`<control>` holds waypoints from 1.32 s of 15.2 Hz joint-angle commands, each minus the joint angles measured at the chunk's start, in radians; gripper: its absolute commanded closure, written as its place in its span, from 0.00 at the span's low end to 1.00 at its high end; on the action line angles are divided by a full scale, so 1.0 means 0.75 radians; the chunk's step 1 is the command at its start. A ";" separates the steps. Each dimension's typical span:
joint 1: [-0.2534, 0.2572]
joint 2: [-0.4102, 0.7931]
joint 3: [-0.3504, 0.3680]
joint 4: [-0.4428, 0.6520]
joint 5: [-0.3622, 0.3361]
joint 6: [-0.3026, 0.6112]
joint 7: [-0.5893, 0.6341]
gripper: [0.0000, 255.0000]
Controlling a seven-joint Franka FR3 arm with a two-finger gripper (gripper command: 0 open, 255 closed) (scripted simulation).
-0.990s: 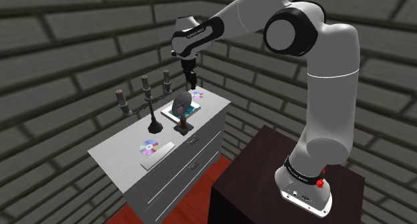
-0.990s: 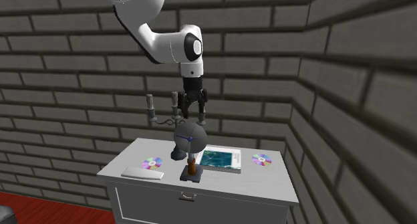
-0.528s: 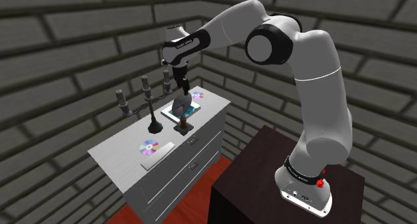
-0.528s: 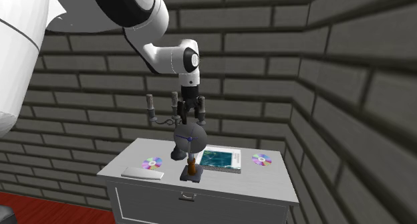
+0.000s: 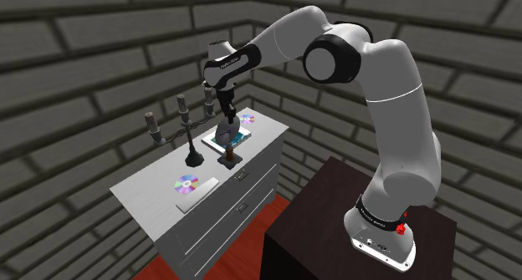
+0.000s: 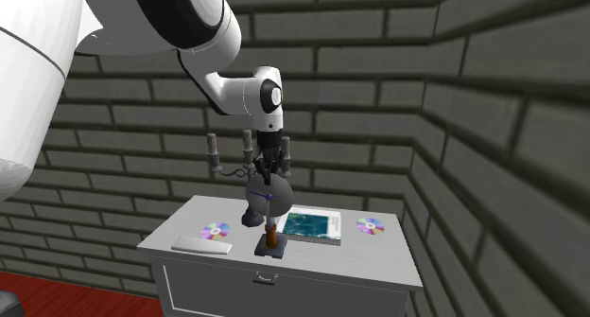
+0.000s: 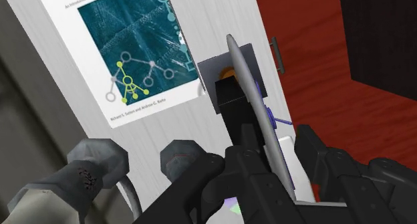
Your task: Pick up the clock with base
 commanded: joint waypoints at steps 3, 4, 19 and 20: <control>0.000 0.000 0.000 -0.001 0.000 0.001 0.000 1.00; 0.000 0.001 0.000 -0.001 0.000 0.002 0.000 1.00; 0.003 -0.083 -0.005 0.070 -0.009 -0.153 0.003 1.00; 0.003 -0.089 -0.006 0.079 -0.009 -0.168 0.003 1.00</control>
